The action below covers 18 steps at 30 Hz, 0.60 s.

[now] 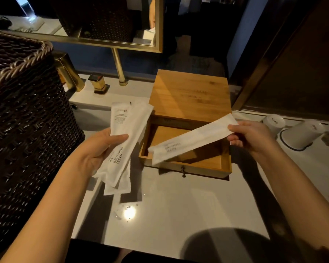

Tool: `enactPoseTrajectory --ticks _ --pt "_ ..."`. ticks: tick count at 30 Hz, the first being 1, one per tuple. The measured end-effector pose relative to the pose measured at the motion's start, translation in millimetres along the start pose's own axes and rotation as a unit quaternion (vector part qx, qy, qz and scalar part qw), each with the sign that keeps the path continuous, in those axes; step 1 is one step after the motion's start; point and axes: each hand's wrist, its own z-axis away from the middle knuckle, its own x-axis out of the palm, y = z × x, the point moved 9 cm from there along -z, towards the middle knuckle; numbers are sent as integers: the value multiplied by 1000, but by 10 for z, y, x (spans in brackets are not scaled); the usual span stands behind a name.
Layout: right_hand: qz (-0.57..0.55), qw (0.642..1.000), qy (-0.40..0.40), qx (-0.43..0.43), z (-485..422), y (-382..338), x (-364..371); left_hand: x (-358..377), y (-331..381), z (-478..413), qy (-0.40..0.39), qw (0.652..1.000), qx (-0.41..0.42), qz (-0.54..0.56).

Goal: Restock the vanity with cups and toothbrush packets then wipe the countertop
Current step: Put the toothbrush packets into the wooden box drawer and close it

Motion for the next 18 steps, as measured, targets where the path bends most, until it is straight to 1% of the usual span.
enactPoseTrajectory --ticks 3,6,12,18 --pt "-43 997 60 12 46 109 -156 -124 34 -16 55 998 16 29" --pt "-67 994 87 28 101 239 -142 -161 45 -22 75 996 17 45" --pt "-87 993 77 37 118 351 210 -65 29 -37 74 996 15 44" --pt "-64 993 95 20 58 345 278 -20 -31 -45 42 998 -1 46"
